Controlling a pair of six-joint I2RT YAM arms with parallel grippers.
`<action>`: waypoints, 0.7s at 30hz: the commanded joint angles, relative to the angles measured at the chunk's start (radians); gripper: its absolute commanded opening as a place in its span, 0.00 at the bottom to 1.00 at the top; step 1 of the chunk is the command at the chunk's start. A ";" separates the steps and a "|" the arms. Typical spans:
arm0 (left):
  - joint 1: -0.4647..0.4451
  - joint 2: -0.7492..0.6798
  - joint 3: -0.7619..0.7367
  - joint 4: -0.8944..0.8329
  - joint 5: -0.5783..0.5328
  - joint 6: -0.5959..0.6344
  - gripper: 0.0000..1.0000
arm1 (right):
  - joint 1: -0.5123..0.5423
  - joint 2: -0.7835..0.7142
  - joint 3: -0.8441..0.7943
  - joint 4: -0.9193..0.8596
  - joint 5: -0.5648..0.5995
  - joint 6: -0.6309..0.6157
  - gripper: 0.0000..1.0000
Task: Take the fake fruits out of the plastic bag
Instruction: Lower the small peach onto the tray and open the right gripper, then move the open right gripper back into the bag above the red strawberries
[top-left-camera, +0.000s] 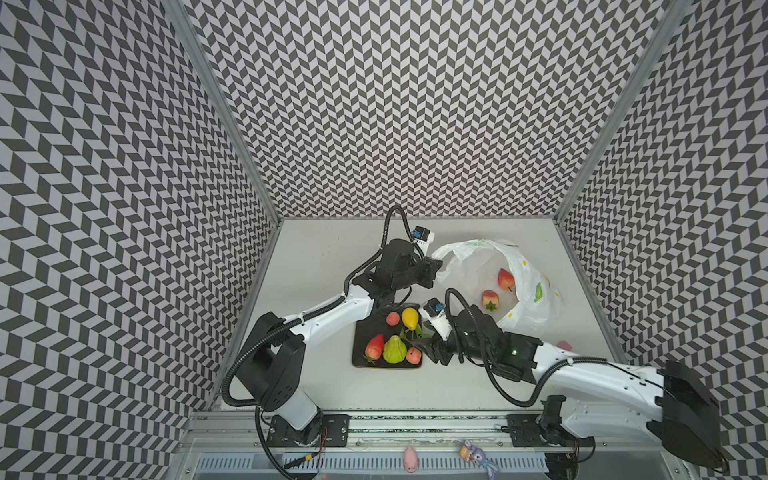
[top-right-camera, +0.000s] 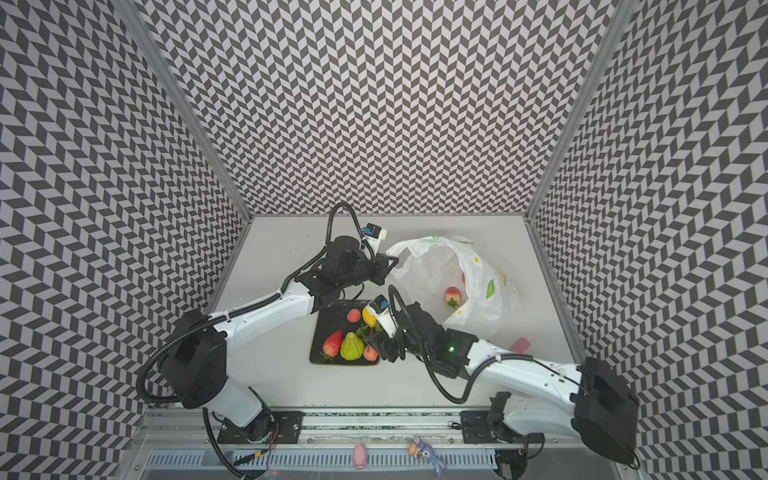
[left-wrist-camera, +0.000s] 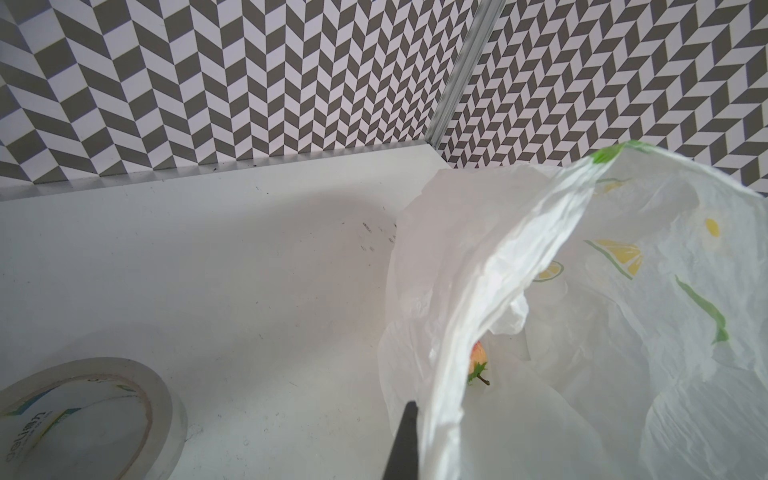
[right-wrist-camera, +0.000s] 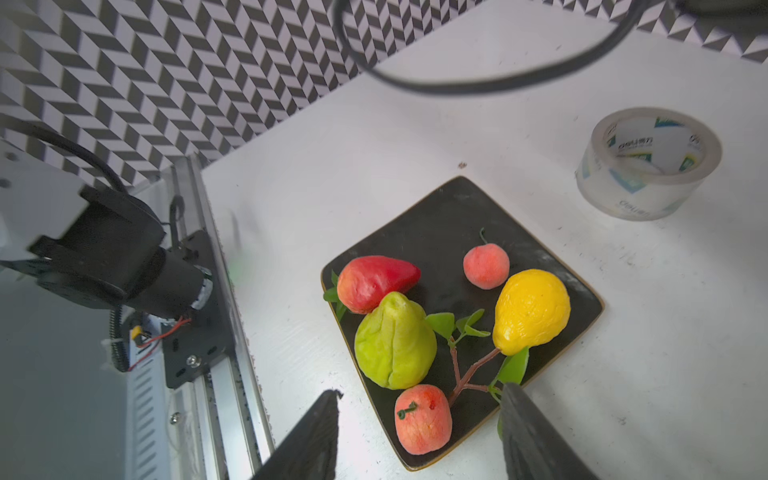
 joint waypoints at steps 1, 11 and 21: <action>0.003 -0.019 0.014 -0.001 -0.001 -0.002 0.00 | 0.005 -0.080 0.021 -0.073 0.072 0.038 0.58; -0.002 -0.070 -0.026 0.002 -0.001 -0.020 0.00 | -0.022 -0.062 0.197 -0.409 0.404 0.357 0.35; -0.018 -0.108 -0.062 -0.013 -0.012 -0.024 0.00 | -0.061 -0.082 0.273 -0.406 0.372 0.389 0.34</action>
